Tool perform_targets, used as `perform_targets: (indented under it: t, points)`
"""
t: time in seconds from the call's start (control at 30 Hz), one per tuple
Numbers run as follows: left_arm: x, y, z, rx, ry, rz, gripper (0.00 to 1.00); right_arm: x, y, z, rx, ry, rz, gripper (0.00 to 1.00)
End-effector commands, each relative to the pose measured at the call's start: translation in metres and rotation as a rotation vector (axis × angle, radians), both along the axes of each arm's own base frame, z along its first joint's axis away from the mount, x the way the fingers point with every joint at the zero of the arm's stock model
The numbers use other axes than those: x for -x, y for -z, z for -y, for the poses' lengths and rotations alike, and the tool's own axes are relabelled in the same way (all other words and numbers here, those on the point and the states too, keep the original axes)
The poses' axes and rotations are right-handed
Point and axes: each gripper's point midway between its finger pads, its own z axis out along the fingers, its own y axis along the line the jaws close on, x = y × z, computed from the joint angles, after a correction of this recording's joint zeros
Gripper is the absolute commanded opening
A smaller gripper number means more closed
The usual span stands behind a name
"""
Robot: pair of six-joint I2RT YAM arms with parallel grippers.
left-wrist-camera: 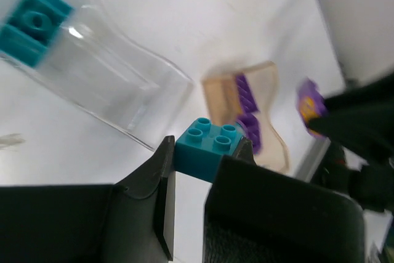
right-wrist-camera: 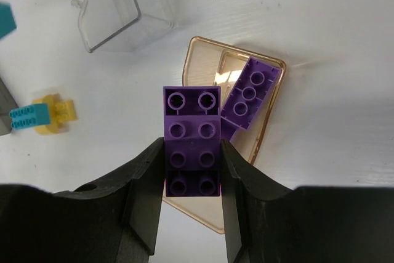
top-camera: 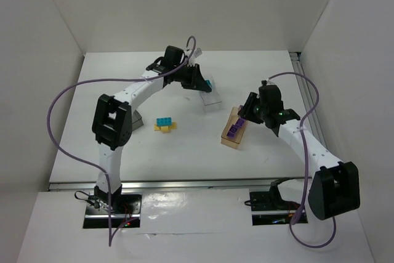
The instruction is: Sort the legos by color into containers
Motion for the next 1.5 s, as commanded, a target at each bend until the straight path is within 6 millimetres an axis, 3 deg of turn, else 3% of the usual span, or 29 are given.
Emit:
perform_targets:
  t: [0.0,0.03,0.1,0.13,0.2,0.23,0.27,0.33,0.37,0.5,0.53,0.6,0.67,0.7,0.73,0.77,0.8,0.83,0.97,1.03,1.07,1.1,1.17,1.2,1.3,1.47]
  points:
    - [-0.034,0.017,-0.012,-0.139,-0.205,-0.046,0.0,-0.002,0.006,0.006,0.036,0.018,-0.003,0.04]
    - [-0.036,0.032,-0.008,-0.165,-0.215,-0.073,0.0,-0.004,0.008,0.002,0.036,0.009,-0.003,0.04]
    - [-0.043,0.033,-0.006,-0.195,-0.235,-0.07,0.01,-0.006,0.012,0.002,0.035,0.009,0.002,0.05]
    - [-0.047,0.036,-0.006,-0.205,-0.252,-0.081,0.12,-0.004,0.015,0.002,0.037,0.009,-0.007,0.08]
    - [-0.05,0.041,-0.005,-0.211,-0.251,-0.089,0.47,-0.005,0.022,0.0,0.035,0.002,-0.025,0.15]
    - [-0.047,0.047,-0.001,-0.217,-0.241,-0.097,0.71,-0.007,0.024,0.0,0.044,-0.006,-0.022,0.27]
    - [-0.048,0.048,-0.002,-0.225,-0.252,-0.093,0.84,-0.009,0.023,-0.003,0.04,-0.026,-0.022,0.36]
    - [-0.051,0.045,-0.003,-0.229,-0.254,-0.076,1.0,-0.012,0.027,-0.007,0.051,-0.042,-0.038,0.53]
    - [-0.051,0.041,-0.005,-0.237,-0.255,-0.065,1.0,-0.013,0.027,-0.007,0.053,-0.042,-0.045,0.66]
    - [-0.048,0.012,-0.01,-0.241,-0.28,0.002,1.0,-0.017,0.019,-0.013,0.065,-0.059,-0.02,0.75]
    - [-0.044,0.01,-0.015,-0.256,-0.294,0.002,1.0,-0.02,0.011,-0.011,0.084,-0.041,0.004,0.75]
    - [-0.044,-0.014,-0.03,-0.277,-0.349,0.066,1.0,-0.019,0.004,-0.019,0.108,-0.052,0.028,0.74]
    - [-0.04,-0.011,-0.054,-0.359,-0.432,0.08,1.0,-0.019,-0.009,-0.03,0.131,-0.063,0.073,0.69]
    - [-0.033,-0.027,-0.065,-0.366,-0.463,0.107,1.0,-0.017,-0.011,-0.035,0.149,-0.082,0.08,0.67]
    - [-0.025,-0.015,-0.08,-0.403,-0.493,0.079,1.0,-0.02,-0.02,-0.041,0.158,-0.082,0.105,0.65]
    - [-0.019,-0.014,-0.089,-0.425,-0.515,0.083,1.0,-0.014,-0.02,-0.059,0.164,-0.141,0.109,0.65]
    - [-0.013,-0.029,-0.106,-0.411,-0.545,0.096,1.0,-0.012,-0.021,-0.068,0.182,-0.176,0.12,0.63]
    - [0.005,-0.006,-0.115,-0.459,-0.525,0.055,0.98,-0.014,-0.024,-0.085,0.176,-0.23,0.136,0.63]
    - [0.045,0.006,-0.17,-0.497,-0.645,-0.015,0.88,-0.002,-0.023,-0.159,0.223,-0.493,0.17,0.74]
    - [0.059,0.009,-0.2,-0.495,-0.733,-0.055,0.88,0.015,-0.017,-0.197,0.301,-0.691,0.199,0.82]
    - [0.067,-0.01,-0.209,-0.459,-0.768,-0.03,0.88,0.013,-0.016,-0.22,0.318,-0.765,0.209,0.83]
    - [0.071,-0.016,-0.221,-0.459,-0.801,-0.021,0.88,0.019,-0.013,-0.234,0.364,-0.868,0.238,0.83]
    - [0.075,-0.031,-0.246,-0.438,-0.87,-0.007,0.88,0.018,0.003,-0.252,0.391,-0.976,0.232,0.85]
    - [0.083,-0.041,-0.252,-0.417,-0.877,0.009,0.88,0.016,-0.002,-0.265,0.383,-1.05,0.278,0.85]
    - [0.09,-0.051,-0.276,-0.43,-0.914,0.018,0.88,0.006,0.006,-0.288,0.387,-1.139,0.324,0.86]
    - [0.1,-0.061,-0.302,-0.434,-0.97,0.024,0.88,-0.01,0.024,-0.305,0.426,-1.191,0.324,0.86]
